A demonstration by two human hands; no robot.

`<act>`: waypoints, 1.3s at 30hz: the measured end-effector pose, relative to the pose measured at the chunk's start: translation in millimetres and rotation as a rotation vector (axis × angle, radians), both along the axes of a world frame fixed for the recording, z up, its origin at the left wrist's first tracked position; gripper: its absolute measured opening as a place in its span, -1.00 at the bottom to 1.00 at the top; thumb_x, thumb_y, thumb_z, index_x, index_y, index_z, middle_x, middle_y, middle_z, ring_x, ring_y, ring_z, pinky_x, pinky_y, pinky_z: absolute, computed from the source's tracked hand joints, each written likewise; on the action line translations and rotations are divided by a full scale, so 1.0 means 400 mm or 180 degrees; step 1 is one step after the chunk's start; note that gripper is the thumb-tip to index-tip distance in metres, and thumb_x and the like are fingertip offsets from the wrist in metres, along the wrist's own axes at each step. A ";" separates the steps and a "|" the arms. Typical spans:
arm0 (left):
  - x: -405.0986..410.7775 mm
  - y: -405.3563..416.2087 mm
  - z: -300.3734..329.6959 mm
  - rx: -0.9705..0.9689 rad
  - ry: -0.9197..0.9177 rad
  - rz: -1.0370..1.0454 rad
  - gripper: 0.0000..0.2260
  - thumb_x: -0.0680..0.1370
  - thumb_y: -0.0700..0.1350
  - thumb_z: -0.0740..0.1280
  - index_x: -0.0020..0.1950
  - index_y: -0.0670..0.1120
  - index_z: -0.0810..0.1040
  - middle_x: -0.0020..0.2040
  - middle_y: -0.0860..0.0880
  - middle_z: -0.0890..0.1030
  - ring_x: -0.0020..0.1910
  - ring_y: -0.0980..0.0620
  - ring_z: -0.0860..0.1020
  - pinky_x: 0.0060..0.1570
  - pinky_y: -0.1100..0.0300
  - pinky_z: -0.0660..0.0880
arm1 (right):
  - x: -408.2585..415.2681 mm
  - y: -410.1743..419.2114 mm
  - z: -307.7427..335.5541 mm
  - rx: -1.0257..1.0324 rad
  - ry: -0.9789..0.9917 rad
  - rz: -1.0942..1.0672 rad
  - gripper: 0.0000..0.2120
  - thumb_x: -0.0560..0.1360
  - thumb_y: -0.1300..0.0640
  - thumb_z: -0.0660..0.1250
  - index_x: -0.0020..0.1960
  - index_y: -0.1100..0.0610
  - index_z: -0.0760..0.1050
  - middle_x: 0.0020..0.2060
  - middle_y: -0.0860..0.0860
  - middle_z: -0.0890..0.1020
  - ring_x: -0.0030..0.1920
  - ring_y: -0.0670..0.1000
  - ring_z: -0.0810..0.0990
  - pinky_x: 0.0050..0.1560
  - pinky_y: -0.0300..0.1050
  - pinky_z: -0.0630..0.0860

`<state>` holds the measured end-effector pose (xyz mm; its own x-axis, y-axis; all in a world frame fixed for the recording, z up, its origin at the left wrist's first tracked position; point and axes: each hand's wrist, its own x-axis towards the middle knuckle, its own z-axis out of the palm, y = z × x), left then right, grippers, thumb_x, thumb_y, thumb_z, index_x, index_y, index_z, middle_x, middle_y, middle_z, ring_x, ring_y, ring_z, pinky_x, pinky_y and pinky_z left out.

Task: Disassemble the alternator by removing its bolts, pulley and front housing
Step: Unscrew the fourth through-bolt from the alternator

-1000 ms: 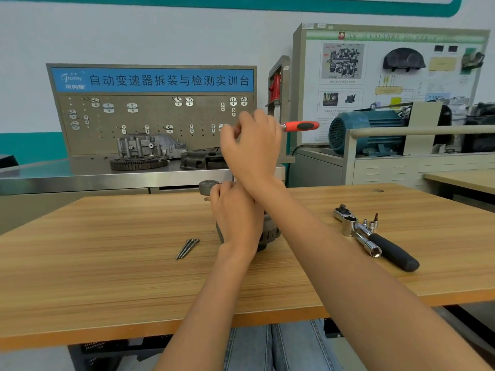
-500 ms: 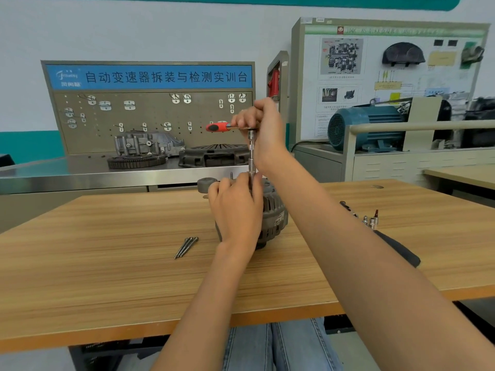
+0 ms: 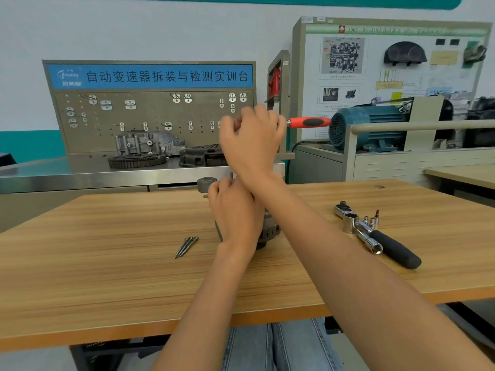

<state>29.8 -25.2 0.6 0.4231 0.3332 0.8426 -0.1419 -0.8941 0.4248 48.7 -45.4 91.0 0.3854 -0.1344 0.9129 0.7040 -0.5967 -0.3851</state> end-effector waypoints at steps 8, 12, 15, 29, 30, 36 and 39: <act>-0.001 -0.011 0.002 -0.0136 -0.0245 -0.0080 -0.77 0.59 -0.05 0.21 -0.13 -0.16 0.55 -0.32 0.04 0.39 -0.24 0.05 0.30 0.02 0.14 0.21 | 0.005 -0.022 0.053 0.1361 0.1143 0.2386 -0.53 0.55 0.20 0.13 -0.53 0.09 0.19 -0.63 -0.08 0.26 -0.49 -0.06 0.25 -0.30 -0.13 0.29; 0.000 -0.010 0.001 -0.0043 -0.0163 0.0000 -0.71 0.62 0.01 0.17 -0.12 -0.12 0.57 -0.32 0.00 0.50 -0.23 0.03 0.38 0.05 0.14 0.21 | 0.029 -0.055 0.064 0.1689 0.1736 0.3821 -0.43 0.57 0.19 0.01 -0.62 0.10 0.27 -0.66 -0.02 0.34 -0.46 0.01 0.35 -0.07 -0.06 0.41; 0.002 -0.006 -0.001 -0.0027 -0.0152 0.0005 -0.71 0.61 0.00 0.20 -0.16 -0.15 0.57 -0.35 -0.02 0.48 -0.24 0.02 0.37 0.06 0.12 0.23 | 0.030 -0.060 0.068 0.1896 0.1853 0.4098 -0.39 0.58 0.19 0.00 -0.66 0.10 0.27 -0.66 0.01 0.36 -0.47 0.03 0.36 -0.16 -0.11 0.40; -0.006 -0.005 0.001 -0.0021 -0.0068 -0.0080 -0.79 0.40 -0.34 0.31 -0.37 -0.09 0.44 -0.36 -0.12 0.56 -0.19 -0.13 0.50 -0.03 0.17 0.19 | 0.005 -0.001 -0.025 -0.0340 -0.0145 -0.0524 -0.82 0.43 0.07 0.20 -0.08 0.17 0.47 -0.12 0.05 0.46 -0.03 0.07 0.39 0.25 -0.03 0.20; -0.005 -0.005 0.001 -0.0018 -0.0050 -0.0043 -0.81 0.40 -0.34 0.31 -0.37 -0.12 0.47 -0.37 -0.12 0.56 -0.19 -0.13 0.51 -0.03 0.17 0.19 | 0.003 0.001 -0.021 -0.0244 -0.0170 -0.0401 -0.84 0.44 0.07 0.21 -0.14 0.16 0.46 -0.16 0.03 0.45 -0.05 0.05 0.38 0.24 -0.04 0.20; -0.001 -0.006 -0.003 -0.0069 -0.0162 -0.0025 -0.87 0.48 -0.22 0.28 -0.28 -0.16 0.50 -0.37 0.00 0.40 -0.26 -0.03 0.37 -0.04 0.19 0.16 | 0.006 -0.001 0.014 0.0623 0.0192 0.1209 -0.59 0.51 0.21 0.20 -0.49 0.07 0.18 -0.48 -0.04 0.31 -0.33 -0.02 0.32 0.00 -0.07 0.34; -0.003 -0.010 -0.003 -0.0102 -0.0270 -0.0023 -0.85 0.54 -0.12 0.30 -0.15 -0.19 0.56 -0.33 -0.02 0.45 -0.24 0.03 0.31 0.01 0.09 0.27 | 0.009 -0.018 0.041 0.1431 0.1027 0.2738 -0.54 0.57 0.20 0.10 -0.51 0.08 0.19 -0.59 -0.05 0.27 -0.48 -0.06 0.26 -0.30 -0.17 0.31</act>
